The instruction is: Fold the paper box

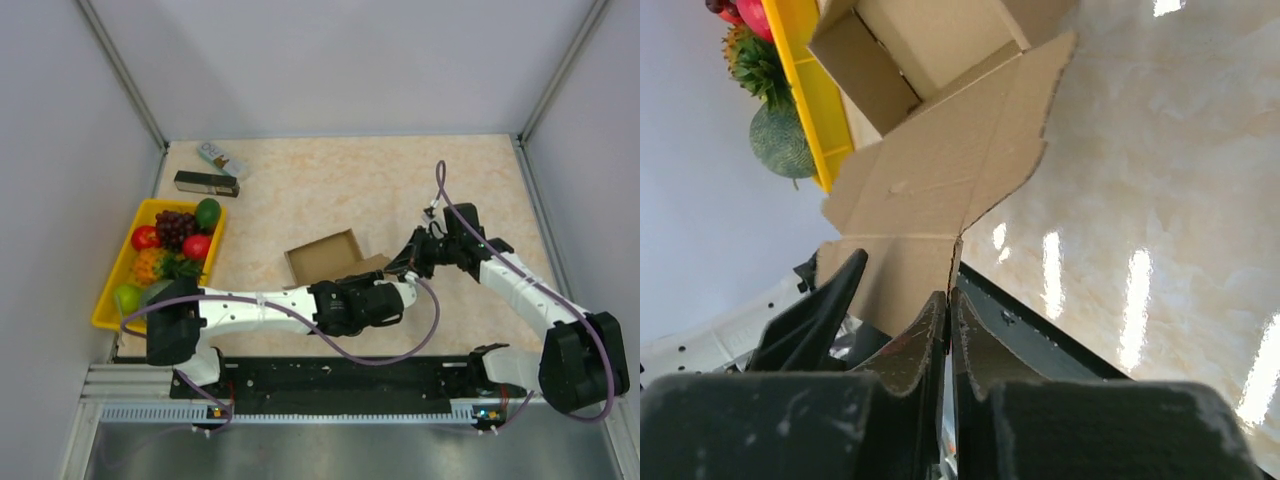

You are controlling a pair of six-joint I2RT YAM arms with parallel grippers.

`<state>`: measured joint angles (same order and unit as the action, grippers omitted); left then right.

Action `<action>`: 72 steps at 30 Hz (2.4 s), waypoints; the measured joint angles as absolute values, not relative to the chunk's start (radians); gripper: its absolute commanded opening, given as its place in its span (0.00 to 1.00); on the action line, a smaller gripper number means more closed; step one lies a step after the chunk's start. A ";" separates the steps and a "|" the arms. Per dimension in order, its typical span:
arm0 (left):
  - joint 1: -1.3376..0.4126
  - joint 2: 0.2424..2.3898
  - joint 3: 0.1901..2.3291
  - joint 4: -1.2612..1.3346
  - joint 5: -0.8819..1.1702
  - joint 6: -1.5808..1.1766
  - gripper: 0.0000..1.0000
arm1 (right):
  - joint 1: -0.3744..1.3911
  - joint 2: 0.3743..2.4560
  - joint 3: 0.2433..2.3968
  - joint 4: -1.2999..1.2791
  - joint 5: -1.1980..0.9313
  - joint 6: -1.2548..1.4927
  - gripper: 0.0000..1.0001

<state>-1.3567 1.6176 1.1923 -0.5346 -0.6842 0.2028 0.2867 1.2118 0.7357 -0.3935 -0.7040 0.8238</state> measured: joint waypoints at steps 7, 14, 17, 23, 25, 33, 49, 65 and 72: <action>-1.348 1.618 1.227 -0.562 -0.733 0.186 0.04 | 0.226 1.172 0.769 -0.403 -0.732 0.767 0.67; -1.271 1.619 1.354 -0.688 -0.632 0.061 0.00 | 0.009 1.017 0.810 -0.442 -0.743 0.640 0.73; -1.193 1.623 1.460 -0.775 -0.532 -0.035 0.00 | -0.019 0.983 0.836 -0.442 -0.744 0.601 0.73; -1.007 1.634 1.646 -0.889 -0.335 -0.261 0.00 | -0.019 0.973 0.810 -0.464 -0.729 0.539 0.74; -0.928 1.659 1.701 -0.930 -0.253 -0.359 0.00 | 0.012 0.962 0.785 -0.471 -0.717 0.514 0.74; -0.801 1.858 1.816 -1.042 -0.128 -0.760 0.00 | 0.357 0.794 0.612 -0.353 -0.547 0.444 0.75; -0.753 1.890 1.816 -1.098 -0.056 -1.281 0.00 | 1.026 0.891 0.587 -0.150 0.310 0.361 0.70; -0.728 1.670 1.533 -0.983 -0.157 -1.409 0.00 | 1.063 0.842 0.650 -0.207 0.400 0.516 0.81; -0.725 1.546 1.431 -0.880 -0.181 -1.501 0.00 | 1.063 1.006 0.683 -0.214 0.397 0.596 0.66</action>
<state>-0.7254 1.5455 1.4307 -0.8799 -0.1814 -1.5005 1.0630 1.0058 0.6834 -0.2142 0.3969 0.5957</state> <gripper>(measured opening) 0.012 0.708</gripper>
